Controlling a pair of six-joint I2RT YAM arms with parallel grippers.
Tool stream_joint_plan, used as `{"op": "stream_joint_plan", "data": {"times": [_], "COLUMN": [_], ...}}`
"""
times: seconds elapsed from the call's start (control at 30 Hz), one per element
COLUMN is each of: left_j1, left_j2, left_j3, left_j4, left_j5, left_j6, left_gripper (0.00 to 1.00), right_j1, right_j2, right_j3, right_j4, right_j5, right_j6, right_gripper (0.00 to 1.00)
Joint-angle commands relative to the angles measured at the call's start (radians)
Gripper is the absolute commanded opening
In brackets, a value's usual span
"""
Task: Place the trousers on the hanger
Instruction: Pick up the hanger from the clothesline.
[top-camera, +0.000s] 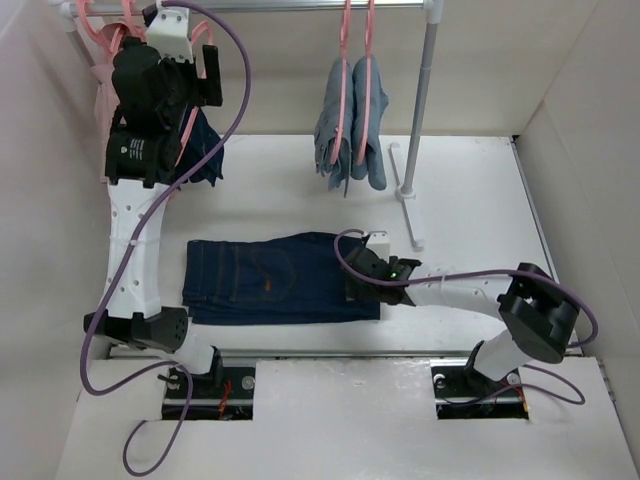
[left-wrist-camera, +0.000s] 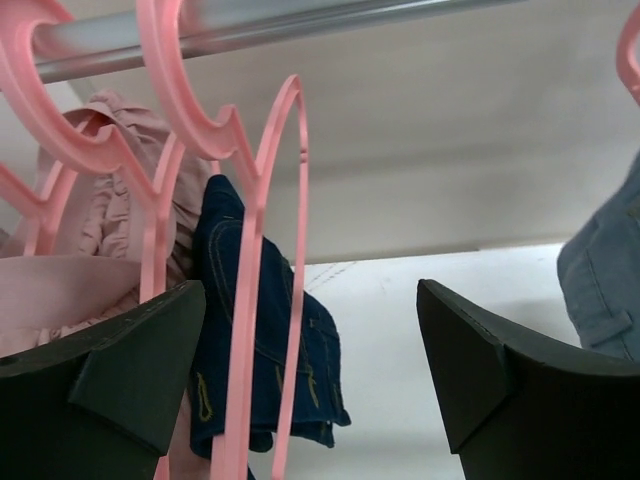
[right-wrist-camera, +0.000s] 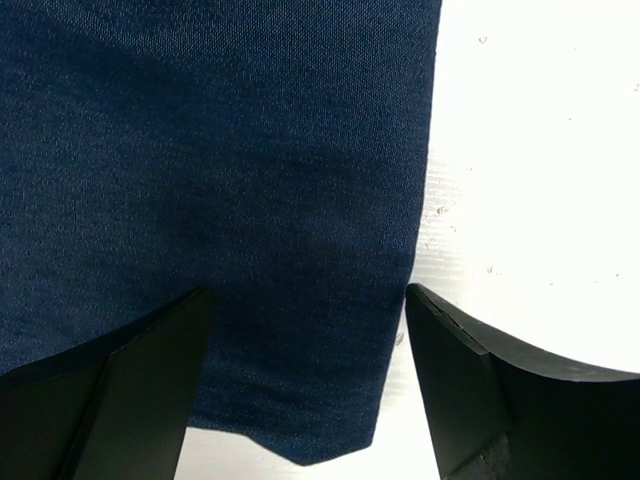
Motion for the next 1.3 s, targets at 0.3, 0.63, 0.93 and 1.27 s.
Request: {"op": "stream_joint_plan", "data": {"times": [0.3,0.63,0.93,1.27], "left_j1": [0.105,0.115,0.115,0.115], "left_j2": [0.054,0.063,0.042,-0.047], "left_j3": [-0.045,-0.108,-0.108,-0.068], "left_j4": [0.079,0.096,0.094,0.103], "left_j5": [0.03,0.122,0.113,0.128], "left_j6": [0.009,0.02,0.02,0.035], "left_gripper": [0.74,0.35,0.04,0.0], "right_j1": [0.01,0.01,0.01,0.01], "right_j2": [-0.063,-0.094,-0.103,-0.084], "right_j3": [-0.045,-0.065,-0.065,-0.055], "right_j4": [0.057,0.056,0.056,0.056], "right_j5": [-0.011,-0.011,-0.011,-0.011], "right_j6": [0.024,0.033,0.033,0.033], "right_gripper": [0.83,0.83,0.83,0.83]}}
